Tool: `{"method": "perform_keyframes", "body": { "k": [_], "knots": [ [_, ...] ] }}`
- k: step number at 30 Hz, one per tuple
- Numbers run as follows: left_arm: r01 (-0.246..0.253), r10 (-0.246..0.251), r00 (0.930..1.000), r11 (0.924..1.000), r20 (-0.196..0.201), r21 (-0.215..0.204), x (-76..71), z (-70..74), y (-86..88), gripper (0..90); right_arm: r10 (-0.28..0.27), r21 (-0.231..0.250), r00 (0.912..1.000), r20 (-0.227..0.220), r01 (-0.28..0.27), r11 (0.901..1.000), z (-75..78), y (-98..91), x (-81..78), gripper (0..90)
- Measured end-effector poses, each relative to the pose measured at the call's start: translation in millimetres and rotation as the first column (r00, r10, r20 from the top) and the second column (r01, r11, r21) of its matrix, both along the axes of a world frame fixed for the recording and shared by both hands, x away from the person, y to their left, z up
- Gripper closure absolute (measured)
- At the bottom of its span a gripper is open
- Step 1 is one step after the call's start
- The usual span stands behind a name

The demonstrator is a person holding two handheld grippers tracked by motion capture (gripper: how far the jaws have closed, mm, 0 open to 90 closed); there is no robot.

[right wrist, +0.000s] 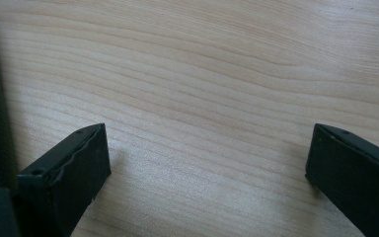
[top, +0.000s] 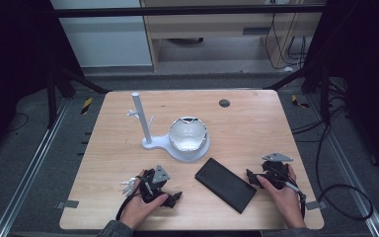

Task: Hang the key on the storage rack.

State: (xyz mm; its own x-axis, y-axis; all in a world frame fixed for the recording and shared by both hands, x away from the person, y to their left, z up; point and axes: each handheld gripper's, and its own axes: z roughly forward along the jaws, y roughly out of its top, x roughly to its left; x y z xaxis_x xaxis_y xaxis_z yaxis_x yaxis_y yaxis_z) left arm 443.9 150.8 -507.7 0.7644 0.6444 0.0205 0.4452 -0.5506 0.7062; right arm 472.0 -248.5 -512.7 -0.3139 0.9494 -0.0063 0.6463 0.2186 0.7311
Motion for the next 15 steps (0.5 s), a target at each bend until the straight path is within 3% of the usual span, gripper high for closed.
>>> {"method": "perform_keyframes", "body": {
  "k": [3, 5, 7, 8, 12, 13, 15],
  "knots": [
    [-0.015, 0.015, 0.9996, 0.9999, 0.024, -0.007, -2.5, 11.2, 2.4, 5.9, -0.003, 0.001, 1.0000, -0.001, 0.003, 1.0000, 0.0, 0.2, -0.2, 3.4],
    [-0.027, 0.027, 0.9995, 0.9996, 0.017, -0.001, -1.8, 21.1, 5.9, 7.0, -0.003, 0.001, 1.0000, -0.001, 0.003, 1.0000, 0.0, 0.3, -0.2, 3.4],
    [-0.038, 0.038, 0.9993, 0.9984, 0.001, 0.043, -1.0, 34.9, 10.6, 11.1, -0.003, 0.001, 1.0000, -0.001, 0.003, 1.0000, 0.0, 0.2, -0.2, 3.4],
    [-0.069, 0.068, 0.9976, 0.9951, 0.017, 0.071, -0.6, 46.8, 15.3, 11.2, -0.003, 0.001, 1.0000, -0.001, 0.003, 1.0000, 0.0, 0.3, -0.2, 3.4],
    [-0.130, 0.132, 0.9911, 0.9844, -0.015, 0.119, 3.7, 66.3, 29.2, 11.0, -0.004, 0.003, 1.0000, -0.004, 0.004, 1.0000, 0.2, 0.4, -1.6, 3.4],
    [-0.146, 0.151, 0.9883, 0.9767, -0.021, 0.157, 5.4, 70.6, 33.5, 11.4, -0.002, 0.003, 1.0000, -0.003, 0.002, 1.0000, 0.1, 0.4, -2.0, 3.4],
    [-0.170, 0.177, 0.9840, 0.9680, -0.019, 0.184, 6.9, 76.9, 40.9, 14.4, 0.003, 0.000, 1.0000, -0.001, -0.003, 1.0000, -0.1, -0.1, -2.8, 3.4]
  ]
}}
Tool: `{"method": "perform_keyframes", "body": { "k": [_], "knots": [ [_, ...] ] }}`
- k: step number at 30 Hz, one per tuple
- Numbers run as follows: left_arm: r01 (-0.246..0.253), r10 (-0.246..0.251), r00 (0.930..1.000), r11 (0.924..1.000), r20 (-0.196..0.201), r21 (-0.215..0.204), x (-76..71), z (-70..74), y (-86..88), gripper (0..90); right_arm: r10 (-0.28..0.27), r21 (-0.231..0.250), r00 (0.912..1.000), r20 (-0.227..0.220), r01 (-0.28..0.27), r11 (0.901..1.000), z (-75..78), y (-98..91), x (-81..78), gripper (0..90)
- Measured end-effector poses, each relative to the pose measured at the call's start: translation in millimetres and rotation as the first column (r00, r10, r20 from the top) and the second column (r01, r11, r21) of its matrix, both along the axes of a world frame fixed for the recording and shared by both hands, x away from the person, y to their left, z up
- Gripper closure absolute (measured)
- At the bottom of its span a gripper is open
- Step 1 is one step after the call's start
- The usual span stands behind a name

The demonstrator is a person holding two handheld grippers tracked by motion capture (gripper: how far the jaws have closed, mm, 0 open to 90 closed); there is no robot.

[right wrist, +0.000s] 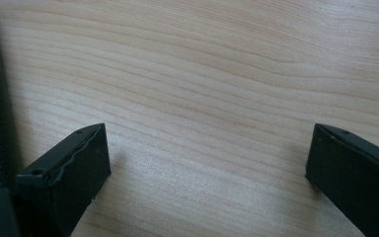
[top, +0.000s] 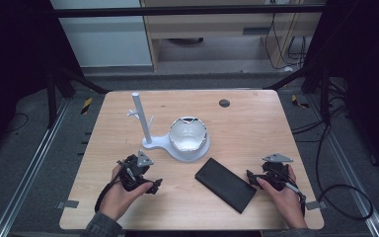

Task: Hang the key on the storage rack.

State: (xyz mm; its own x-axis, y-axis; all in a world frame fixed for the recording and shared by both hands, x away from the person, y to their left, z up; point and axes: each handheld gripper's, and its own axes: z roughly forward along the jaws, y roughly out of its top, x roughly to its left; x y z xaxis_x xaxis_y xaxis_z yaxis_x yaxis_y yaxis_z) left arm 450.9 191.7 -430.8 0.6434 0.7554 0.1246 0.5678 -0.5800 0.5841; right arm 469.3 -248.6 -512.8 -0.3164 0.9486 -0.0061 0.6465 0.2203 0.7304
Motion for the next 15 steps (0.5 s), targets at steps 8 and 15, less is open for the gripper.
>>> {"method": "perform_keyframes", "body": {
  "k": [8, 15],
  "knots": [
    [-0.023, 0.031, 0.9926, 0.9975, -0.117, 0.067, -0.8, -1.0, 27.7, 33.3, 0.010, 0.001, 1.0000, -0.001, -0.010, 1.0000, 0.1, -0.4, -1.9, 3.4],
    [0.011, 0.006, 0.9836, 0.9958, -0.180, 0.091, -5.3, -14.8, 31.5, 49.6, 0.005, 0.002, 1.0000, 0.000, -0.005, 1.0000, 0.0, 0.3, -2.6, 3.4]
  ]
}}
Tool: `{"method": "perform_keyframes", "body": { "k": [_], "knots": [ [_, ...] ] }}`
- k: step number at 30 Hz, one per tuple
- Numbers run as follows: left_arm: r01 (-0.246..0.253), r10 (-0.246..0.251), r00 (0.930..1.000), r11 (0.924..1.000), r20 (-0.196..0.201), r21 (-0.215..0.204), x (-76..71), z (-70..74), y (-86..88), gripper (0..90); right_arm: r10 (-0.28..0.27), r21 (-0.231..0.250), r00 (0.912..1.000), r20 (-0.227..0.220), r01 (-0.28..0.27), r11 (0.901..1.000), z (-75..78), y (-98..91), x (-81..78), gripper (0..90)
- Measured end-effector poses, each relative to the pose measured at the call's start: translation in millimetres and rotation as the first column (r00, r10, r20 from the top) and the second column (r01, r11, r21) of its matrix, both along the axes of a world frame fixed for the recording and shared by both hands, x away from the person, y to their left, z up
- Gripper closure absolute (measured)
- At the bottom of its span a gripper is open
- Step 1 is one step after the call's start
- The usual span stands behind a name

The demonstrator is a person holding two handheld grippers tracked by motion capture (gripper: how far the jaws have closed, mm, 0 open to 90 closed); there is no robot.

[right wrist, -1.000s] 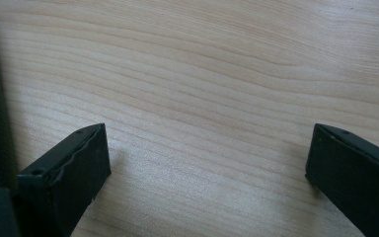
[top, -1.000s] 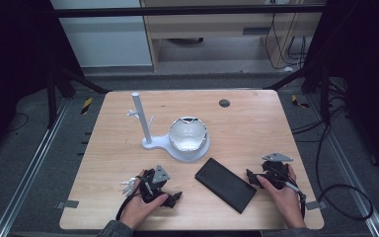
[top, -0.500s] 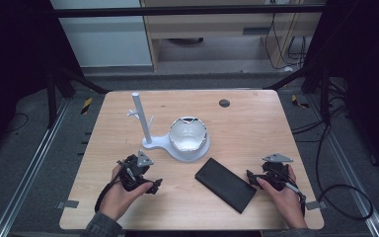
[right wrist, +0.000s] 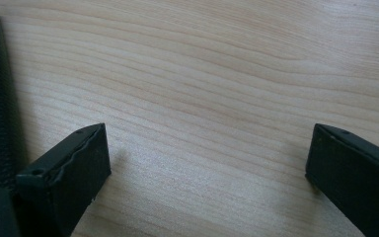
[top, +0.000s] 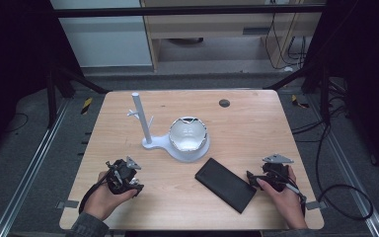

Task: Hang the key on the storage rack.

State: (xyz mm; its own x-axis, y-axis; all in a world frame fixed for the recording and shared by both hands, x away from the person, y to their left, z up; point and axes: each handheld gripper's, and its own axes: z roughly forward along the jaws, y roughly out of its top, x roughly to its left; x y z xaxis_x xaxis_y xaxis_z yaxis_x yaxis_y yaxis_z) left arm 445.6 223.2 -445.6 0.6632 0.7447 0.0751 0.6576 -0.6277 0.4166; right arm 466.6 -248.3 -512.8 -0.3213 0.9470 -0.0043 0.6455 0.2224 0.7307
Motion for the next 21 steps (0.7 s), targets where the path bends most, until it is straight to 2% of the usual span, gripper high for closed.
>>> {"method": "perform_keyframes", "body": {
  "k": [3, 8, 13, 15, 19, 21],
  "knots": [
    [0.001, -0.001, 1.0000, 0.9999, -0.010, 0.015, 1.2, -2.1, 3.5, 55.0, 0.000, 0.000, 1.0000, 0.000, 0.000, 1.0000, 0.0, 0.0, 0.0, 3.4],
    [-0.008, 0.008, 0.9996, 1.0000, -0.028, 0.005, 4.5, -3.8, 7.9, 58.3, 0.001, 0.000, 1.0000, -0.001, -0.001, 1.0000, 0.1, 0.1, 0.3, 3.2],
    [-0.013, 0.014, 0.9988, 0.9996, -0.046, 0.024, 5.8, -9.3, 7.6, 54.6, 0.004, 0.001, 1.0000, -0.002, -0.004, 1.0000, 0.2, 0.1, 0.0, 3.2],
    [-0.023, 0.024, 0.9990, 0.9992, -0.038, 0.034, 6.2, -10.9, 7.7, 52.5, 0.006, -0.001, 1.0000, -0.002, -0.006, 1.0000, 0.2, 0.3, -0.4, 3.2],
    [-0.029, 0.030, 0.9986, 0.9991, -0.042, 0.030, 7.2, -11.5, 9.4, 48.6, 0.010, -0.004, 0.9999, 0.000, -0.010, 0.9999, 0.0, 0.2, -0.4, 3.2],
    [-0.027, 0.028, 0.9973, 0.9994, -0.068, 0.021, 9.7, -13.8, 11.5, 47.3, 0.010, -0.005, 0.9999, 0.000, -0.010, 0.9999, 0.0, 0.2, -0.3, 3.2]
  ]
}}
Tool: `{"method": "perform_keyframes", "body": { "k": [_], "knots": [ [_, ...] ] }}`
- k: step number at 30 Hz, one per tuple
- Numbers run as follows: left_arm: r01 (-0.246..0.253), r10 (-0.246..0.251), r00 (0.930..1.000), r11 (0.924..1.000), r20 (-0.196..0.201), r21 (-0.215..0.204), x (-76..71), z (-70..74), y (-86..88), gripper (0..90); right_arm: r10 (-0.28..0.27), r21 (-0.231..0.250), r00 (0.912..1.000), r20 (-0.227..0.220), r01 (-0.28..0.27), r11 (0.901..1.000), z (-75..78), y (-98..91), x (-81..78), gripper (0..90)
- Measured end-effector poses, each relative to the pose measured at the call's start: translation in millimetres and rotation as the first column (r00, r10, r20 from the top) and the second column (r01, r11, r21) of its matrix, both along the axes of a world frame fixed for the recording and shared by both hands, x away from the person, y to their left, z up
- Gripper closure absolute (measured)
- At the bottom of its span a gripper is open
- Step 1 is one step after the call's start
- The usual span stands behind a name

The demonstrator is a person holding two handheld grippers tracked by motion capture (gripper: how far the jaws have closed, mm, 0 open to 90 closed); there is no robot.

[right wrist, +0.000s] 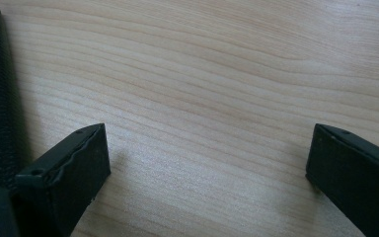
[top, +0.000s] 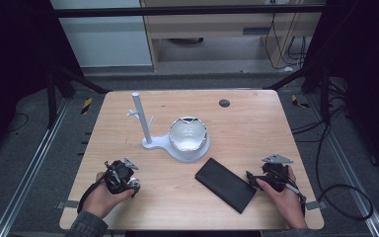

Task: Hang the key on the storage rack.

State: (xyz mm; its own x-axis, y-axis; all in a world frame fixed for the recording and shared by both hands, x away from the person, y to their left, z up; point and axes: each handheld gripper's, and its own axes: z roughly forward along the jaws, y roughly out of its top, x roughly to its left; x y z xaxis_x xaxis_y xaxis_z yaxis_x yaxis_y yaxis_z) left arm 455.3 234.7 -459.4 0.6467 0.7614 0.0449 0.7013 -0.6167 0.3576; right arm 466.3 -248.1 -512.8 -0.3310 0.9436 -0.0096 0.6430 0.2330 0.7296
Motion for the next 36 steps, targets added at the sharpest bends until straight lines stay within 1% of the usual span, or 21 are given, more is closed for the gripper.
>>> {"method": "perform_keyframes", "body": {
  "k": [3, 5, 6, 8, 10, 16, 17, 18, 19, 20, 24, 25, 27, 28, 29, 30, 31, 32, 34, 36],
  "knots": [
    [0.001, -0.001, 0.9999, 1.0000, -0.016, 0.001, 1.3, -3.3, 0.3, 46.2, 0.000, 0.001, 1.0000, 0.000, 0.000, 1.0000, 0.0, 0.0, 0.0, 3.2],
    [-0.007, 0.007, 0.9999, 1.0000, -0.012, 0.002, 2.0, -4.4, 2.0, 46.2, -0.001, 0.001, 1.0000, 0.000, 0.001, 1.0000, 0.0, 0.1, -0.1, 3.2],
    [-0.004, 0.005, 0.9999, 0.9999, -0.013, 0.009, 2.8, -4.6, 4.0, 46.2, -0.001, 0.001, 1.0000, 0.000, 0.001, 1.0000, 0.0, 0.2, -0.1, 3.2],
    [-0.018, 0.018, 0.9996, 0.9998, -0.022, -0.005, 3.1, -6.1, 5.5, 46.4, -0.002, 0.002, 1.0000, -0.001, 0.002, 1.0000, 0.0, 0.4, -0.2, 3.2],
    [-0.014, 0.014, 0.9994, 0.9999, -0.030, 0.002, 4.0, -8.0, 7.0, 46.8, -0.003, 0.003, 1.0000, -0.001, 0.003, 1.0000, 0.0, 0.5, -0.2, 3.2],
    [-0.022, 0.022, 0.9992, 0.9997, -0.034, -0.010, 6.1, -9.9, 9.8, 48.6, -0.004, 0.003, 1.0000, -0.001, 0.004, 1.0000, 0.0, 0.5, -0.3, 3.2],
    [-0.020, 0.019, 0.9993, 0.9998, -0.030, -0.008, 6.8, -9.8, 10.5, 50.8, -0.003, 0.003, 1.0000, -0.001, 0.003, 1.0000, 0.0, 0.5, -0.3, 3.2],
    [-0.026, 0.026, 0.9992, 0.9996, -0.030, -0.014, 6.6, -10.0, 10.6, 50.8, -0.003, 0.003, 1.0000, -0.001, 0.003, 1.0000, 0.0, 0.5, -0.3, 3.2],
    [-0.023, 0.023, 0.9994, 0.9996, -0.027, -0.016, 6.3, -9.9, 10.8, 54.5, -0.003, 0.003, 1.0000, -0.001, 0.003, 1.0000, 0.0, 0.6, -0.3, 3.2],
    [-0.015, 0.015, 0.9996, 0.9998, -0.022, -0.011, 6.2, -9.6, 11.1, 54.5, -0.003, 0.003, 1.0000, -0.001, 0.003, 1.0000, 0.0, 0.6, -0.3, 3.2],
    [-0.011, 0.011, 0.9999, 0.9997, -0.009, -0.020, 3.6, -9.7, 10.4, 62.7, -0.003, 0.005, 1.0000, -0.002, 0.003, 1.0000, 0.0, 0.8, -0.4, 3.2],
    [-0.015, 0.015, 0.9999, 0.9995, -0.006, -0.026, 2.9, -9.9, 10.3, 62.9, -0.003, 0.006, 1.0000, -0.001, 0.003, 1.0000, 0.0, 0.9, -0.5, 3.2],
    [-0.011, 0.011, 0.9999, 0.9997, 0.004, -0.023, 1.9, -9.6, 10.8, 63.3, -0.002, 0.005, 1.0000, -0.001, 0.002, 1.0000, 0.0, 0.9, -0.5, 3.2],
    [-0.017, 0.017, 0.9997, 0.9994, 0.017, -0.031, 0.6, -8.3, 10.8, 65.2, -0.002, 0.006, 1.0000, -0.001, 0.002, 1.0000, 0.0, 0.9, -0.5, 3.2],
    [-0.019, 0.020, 0.9993, 0.9990, 0.030, -0.040, -0.6, -5.8, 11.3, 74.9, -0.001, 0.005, 1.0000, 0.000, 0.001, 1.0000, 0.0, 0.9, -0.4, 3.2],
    [-0.011, 0.013, 0.9992, 0.9988, 0.038, -0.048, -1.3, -3.9, 11.4, 74.9, -0.001, 0.005, 1.0000, 0.000, 0.001, 1.0000, 0.0, 0.9, -0.4, 3.2],
    [-0.001, 0.002, 0.9993, 0.9990, 0.037, -0.044, -2.1, -3.3, 10.9, 76.9, -0.001, 0.005, 1.0000, 0.000, 0.001, 1.0000, 0.0, 0.9, -0.4, 3.2],
    [0.002, -0.001, 0.9992, 0.9989, 0.039, -0.046, -2.9, -3.7, 9.7, 76.9, -0.001, 0.005, 1.0000, 0.000, 0.001, 1.0000, 0.0, 0.9, -0.4, 3.2],
    [0.010, -0.009, 0.9992, 0.9992, 0.038, -0.038, -4.3, -3.1, 6.9, 77.5, -0.001, 0.005, 1.0000, 0.000, 0.001, 1.0000, 0.0, 0.9, -0.4, 3.2],
    [0.023, -0.022, 0.9987, 0.9993, 0.047, -0.029, -6.0, -2.1, 3.4, 78.1, -0.001, 0.005, 1.0000, 0.000, 0.001, 1.0000, 0.0, 0.9, -0.4, 3.2]
  ]
}}
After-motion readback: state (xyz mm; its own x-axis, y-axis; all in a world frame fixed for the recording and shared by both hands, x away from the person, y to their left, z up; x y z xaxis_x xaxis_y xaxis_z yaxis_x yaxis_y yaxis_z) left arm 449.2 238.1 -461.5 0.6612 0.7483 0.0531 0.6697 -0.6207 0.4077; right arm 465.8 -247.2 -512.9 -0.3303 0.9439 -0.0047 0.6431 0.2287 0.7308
